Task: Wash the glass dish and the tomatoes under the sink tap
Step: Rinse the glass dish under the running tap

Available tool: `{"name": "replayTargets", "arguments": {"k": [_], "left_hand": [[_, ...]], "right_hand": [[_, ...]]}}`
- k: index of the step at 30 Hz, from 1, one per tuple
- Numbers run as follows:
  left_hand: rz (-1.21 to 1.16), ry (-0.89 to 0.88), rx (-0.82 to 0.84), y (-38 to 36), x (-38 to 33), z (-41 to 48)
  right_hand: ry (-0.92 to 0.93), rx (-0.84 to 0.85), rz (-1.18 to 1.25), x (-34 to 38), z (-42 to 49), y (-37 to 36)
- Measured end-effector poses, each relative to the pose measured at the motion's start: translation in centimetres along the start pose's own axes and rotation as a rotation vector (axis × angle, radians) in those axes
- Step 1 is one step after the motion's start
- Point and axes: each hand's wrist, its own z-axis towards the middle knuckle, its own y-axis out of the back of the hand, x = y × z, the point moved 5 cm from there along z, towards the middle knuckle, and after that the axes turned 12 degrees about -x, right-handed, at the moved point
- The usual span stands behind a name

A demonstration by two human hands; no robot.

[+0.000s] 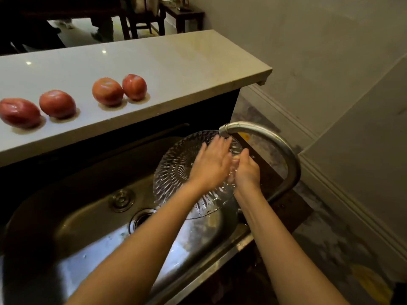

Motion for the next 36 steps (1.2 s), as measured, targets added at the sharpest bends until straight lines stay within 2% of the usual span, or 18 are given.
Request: {"name": "replayTargets", "arguments": {"k": [2, 4, 6, 8, 10, 12, 15, 17, 21, 23, 26, 31, 33, 36], "left_hand": [[0.001, 0.110, -0.032, 0.2, 1.8, 4.2], [-0.016, 0.253, 0.003, 0.4, 5.4, 5.7], [-0.115, 0.433, 0.055, 0.7, 9.2, 3.9], [-0.182, 0.541, 0.026, 1.4, 11.1, -0.4], [-0.141, 0.494, -0.027, 0.9, 9.6, -5.0], [-0.052, 0.289, -0.076, 0.3, 5.5, -7.4], [0.007, 0.020, -0.092, 0.0, -0.3, -4.3], [0.053, -0.030, -0.066, 0.5, -1.7, 0.3], [-0.020, 0.159, -0.025, 1.7, 2.4, 5.2], [-0.062, 0.228, -0.020, 1.9, 5.2, 3.9], [-0.005, 0.333, -0.106, 2.4, 8.8, 0.2], [0.062, 0.291, -0.088, 2.9, 11.0, -3.0], [0.069, 0.289, -0.041, 2.8, 11.6, -4.1], [-0.051, 0.376, -0.018, 2.5, 11.5, -6.6]], "right_hand": [[0.008, 0.023, 0.030, 0.5, -0.1, 0.2], [0.057, 0.035, 0.071, 1.5, 0.1, 0.4], [0.104, 0.031, 0.120, 2.3, 0.4, 0.6], [0.138, 0.045, 0.154, 2.8, 0.6, 0.5], [0.157, 0.061, 0.144, 2.6, 0.9, 0.0], [0.140, 0.059, 0.094, 2.0, 0.8, -0.3], [0.072, 0.049, 0.028, 0.8, 0.3, -0.5], [0.037, 0.032, -0.001, 0.5, -0.2, -0.3], [0.014, 0.050, 0.037, 0.9, -0.7, -0.2], [-0.001, 0.101, 0.020, 0.5, -1.1, -0.7], [-0.034, 0.198, -0.046, -1.6, -2.3, -1.9], [-0.048, 0.210, -0.138, -2.9, -2.4, -2.2], [-0.047, 0.168, -0.067, -1.4, -1.3, -1.8], [0.003, 0.166, 0.011, 0.8, 0.1, -1.3]]}}
